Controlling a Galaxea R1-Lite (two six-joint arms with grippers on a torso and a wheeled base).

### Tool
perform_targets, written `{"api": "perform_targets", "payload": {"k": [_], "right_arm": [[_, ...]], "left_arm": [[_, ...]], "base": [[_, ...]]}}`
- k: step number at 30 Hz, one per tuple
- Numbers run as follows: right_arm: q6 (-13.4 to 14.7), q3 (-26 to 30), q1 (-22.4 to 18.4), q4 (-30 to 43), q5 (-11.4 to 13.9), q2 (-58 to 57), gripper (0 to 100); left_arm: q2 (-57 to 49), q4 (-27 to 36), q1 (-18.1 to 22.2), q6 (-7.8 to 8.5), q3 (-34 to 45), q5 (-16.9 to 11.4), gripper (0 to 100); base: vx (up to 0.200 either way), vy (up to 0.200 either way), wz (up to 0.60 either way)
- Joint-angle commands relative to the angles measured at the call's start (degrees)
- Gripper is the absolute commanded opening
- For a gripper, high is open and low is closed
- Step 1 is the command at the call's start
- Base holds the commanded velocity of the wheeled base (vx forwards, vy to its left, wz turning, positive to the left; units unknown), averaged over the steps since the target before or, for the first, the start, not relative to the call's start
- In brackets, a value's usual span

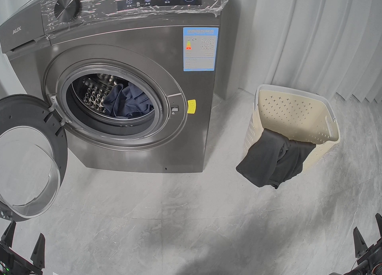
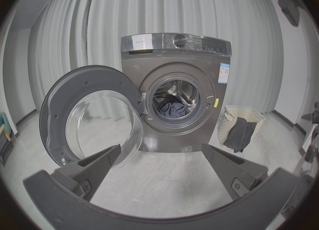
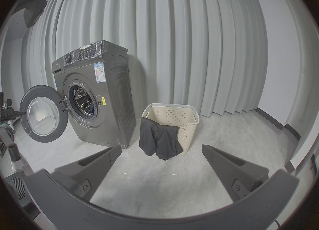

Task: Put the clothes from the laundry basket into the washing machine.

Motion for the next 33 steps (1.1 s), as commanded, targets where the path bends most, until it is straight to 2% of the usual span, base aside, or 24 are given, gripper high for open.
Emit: {"api": "perform_targets", "payload": {"k": [1, 5, 7, 8, 10, 16, 18, 20, 22, 25, 28, 33], "right_arm": [[0.0, 1.0, 0.0, 0.0, 0.0, -0.4, 100], [0.0, 1.0, 0.0, 0.0, 0.0, -0.4, 100], [0.0, 1.0, 0.0, 0.0, 0.0, -0.3, 100], [0.0, 1.0, 0.0, 0.0, 0.0, -0.4, 100], [0.1, 1.0, 0.0, 0.0, 0.0, -0.4, 100], [0.0, 1.0, 0.0, 0.0, 0.0, -0.4, 100], [0.0, 1.0, 0.0, 0.0, 0.0, -0.4, 100], [0.0, 1.0, 0.0, 0.0, 0.0, -0.4, 100], [0.0, 1.0, 0.0, 0.0, 0.0, -0.4, 100], [0.0, 1.0, 0.1, 0.0, 0.0, -0.4, 100], [0.0, 1.0, 0.1, 0.0, 0.0, -0.4, 100], [0.0, 1.0, 0.0, 0.0, 0.0, -0.4, 100]], "left_arm": [[0.4, 0.3, 0.1, 2.52, 1.0, 1.0, 100], [0.4, 0.3, 0.0, 2.34, 1.0, 0.5, 100], [0.5, 0.4, 0.6, 2.96, 1.0, 0.5, 100], [0.2, 0.3, 1.8, 3.04, 1.0, 0.7, 100], [-0.8, 0.2, 6.9, 3.22, 1.0, 0.4, 100], [-3.8, 0.4, 5.6, 3.48, 1.0, 0.0, 100], [-4.9, 0.6, 5.1, 2.69, 1.0, -2.2, 100], [-4.8, 0.8, 5.1, 1.37, 1.0, -3.1, 100], [-4.9, 1.5, 5.1, -1.26, 1.0, -4.3, 100], [-4.8, 4.2, 5.1, -0.91, 1.0, -6.2, 100], [-4.9, 4.1, 5.1, -0.30, 1.0, -6.4, 100], [-4.8, 4.1, 5.1, -0.38, 1.0, -6.4, 100]], "base": [[0.000, -0.200, 0.00], [0.000, -0.200, 0.00], [0.000, -0.200, 0.00], [0.000, -0.200, 0.00], [0.000, -0.200, 0.00], [0.000, -0.200, 0.00], [0.000, -0.100, 0.00], [0.000, 0.000, 0.00], [0.000, 0.000, 0.00], [0.000, 0.000, 0.00], [0.000, -0.133, 0.00], [0.000, -0.200, 0.00]]}}
